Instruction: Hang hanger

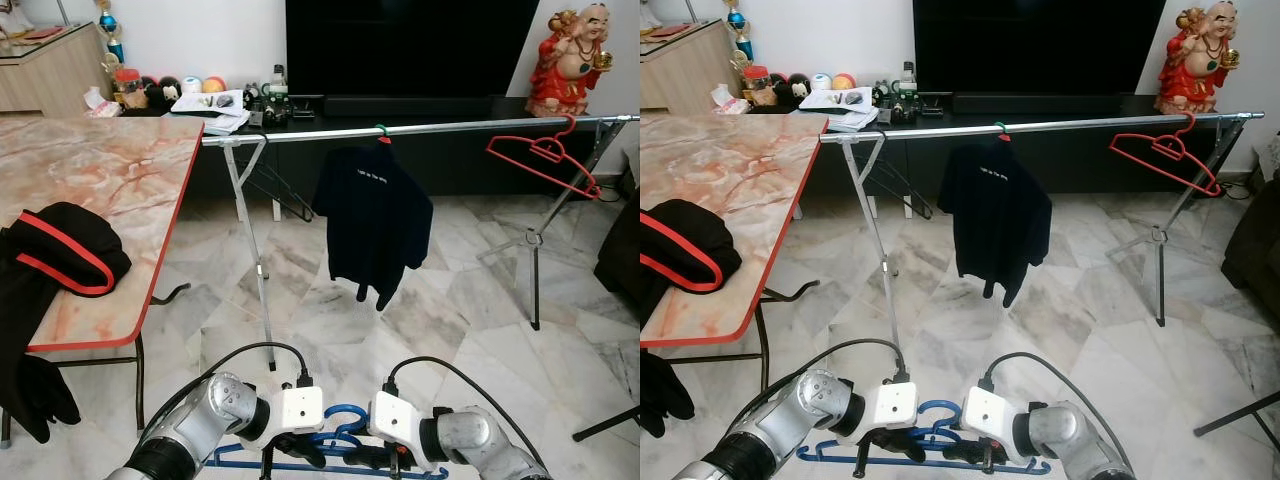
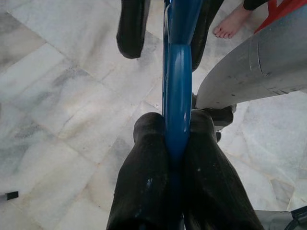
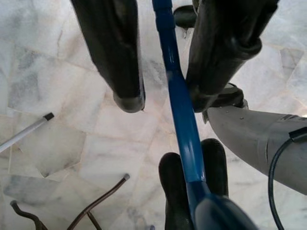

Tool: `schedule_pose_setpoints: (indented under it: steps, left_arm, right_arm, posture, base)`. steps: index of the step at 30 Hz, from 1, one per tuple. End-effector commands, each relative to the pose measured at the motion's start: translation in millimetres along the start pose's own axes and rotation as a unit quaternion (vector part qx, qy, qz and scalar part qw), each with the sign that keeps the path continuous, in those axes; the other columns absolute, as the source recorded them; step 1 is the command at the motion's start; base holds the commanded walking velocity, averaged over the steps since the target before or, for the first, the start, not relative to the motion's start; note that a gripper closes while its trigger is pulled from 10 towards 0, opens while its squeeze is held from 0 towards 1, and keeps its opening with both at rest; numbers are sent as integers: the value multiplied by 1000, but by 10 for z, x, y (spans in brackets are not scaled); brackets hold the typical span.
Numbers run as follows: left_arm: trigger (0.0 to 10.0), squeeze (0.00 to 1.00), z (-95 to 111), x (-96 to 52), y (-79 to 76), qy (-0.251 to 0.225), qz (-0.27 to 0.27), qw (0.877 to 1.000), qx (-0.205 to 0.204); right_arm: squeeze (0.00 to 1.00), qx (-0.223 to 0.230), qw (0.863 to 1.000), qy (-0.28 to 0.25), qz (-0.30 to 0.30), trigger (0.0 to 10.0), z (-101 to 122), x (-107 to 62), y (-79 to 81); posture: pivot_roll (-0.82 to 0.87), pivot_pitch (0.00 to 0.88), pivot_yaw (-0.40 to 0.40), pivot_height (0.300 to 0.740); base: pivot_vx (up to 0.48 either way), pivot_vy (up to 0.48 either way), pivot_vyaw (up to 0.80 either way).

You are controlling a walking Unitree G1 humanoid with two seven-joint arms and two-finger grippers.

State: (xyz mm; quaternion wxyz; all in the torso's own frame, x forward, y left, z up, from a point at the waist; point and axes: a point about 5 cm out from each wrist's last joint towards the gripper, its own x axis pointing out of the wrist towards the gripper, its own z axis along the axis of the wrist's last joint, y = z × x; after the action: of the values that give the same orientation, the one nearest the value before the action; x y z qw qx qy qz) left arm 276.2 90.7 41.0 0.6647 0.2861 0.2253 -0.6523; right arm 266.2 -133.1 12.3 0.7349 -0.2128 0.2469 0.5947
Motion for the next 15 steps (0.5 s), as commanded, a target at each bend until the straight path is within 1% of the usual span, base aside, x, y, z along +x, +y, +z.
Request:
schedule_pose_setpoints:
  steps: [1,2,3,4,14,15]
  left_arm:
    - [10000,0,72,41,-28,-10,-15,1000,13]
    - [10000,0,76,44,-32,-10,-16,1000,13]
    - [10000,0,78,46,-33,-10,-16,1000,13]
    - [10000,0,82,50,-37,-11,-17,1000,14]
    - [10000,0,108,67,-43,-12,-18,1000,12]
    - [10000,0,116,73,-44,-14,-18,1000,12]
  right_arm:
    - [0,0,1000,-12,4,784,57,32,-8]
    - [0,2,1000,-10,19,5373,47,47,18]
    - [0,2,1000,-10,24,5373,44,52,27]
    - [0,2,1000,-8,30,10000,38,56,40]
    - [0,-5,999,8,39,10000,28,105,66]
    - [0,-6,999,10,43,8667,29,113,71]
  posture:
    - [-34,0,5,740]
    - [-34,0,5,740]
    - [-34,0,5,740]
    - [-32,0,5,740]
    - [-29,0,1,740]
    - [-29,0,0,740]
  base:
    - [0,0,0]
    - [0,0,0]
    - [0,0,0]
    - [0,0,0]
    - [0,0,0]
    - [0,0,0]
